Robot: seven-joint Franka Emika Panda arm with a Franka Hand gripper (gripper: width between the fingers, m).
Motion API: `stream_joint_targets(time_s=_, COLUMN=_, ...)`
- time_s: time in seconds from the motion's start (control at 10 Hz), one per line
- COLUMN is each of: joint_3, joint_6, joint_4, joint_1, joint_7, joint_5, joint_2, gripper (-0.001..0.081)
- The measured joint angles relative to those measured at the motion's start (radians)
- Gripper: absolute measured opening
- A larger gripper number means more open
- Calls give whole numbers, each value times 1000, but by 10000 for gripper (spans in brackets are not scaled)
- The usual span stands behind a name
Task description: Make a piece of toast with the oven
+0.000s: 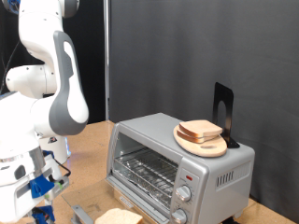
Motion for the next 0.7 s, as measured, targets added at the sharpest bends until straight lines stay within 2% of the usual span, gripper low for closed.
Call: stream_joint_targets(time_s=0.7, joint_3=8, joint_6=-31, joint_4=18, joint_1=0, joint_7=-15, joint_5=-5, joint_2=15, gripper=366)
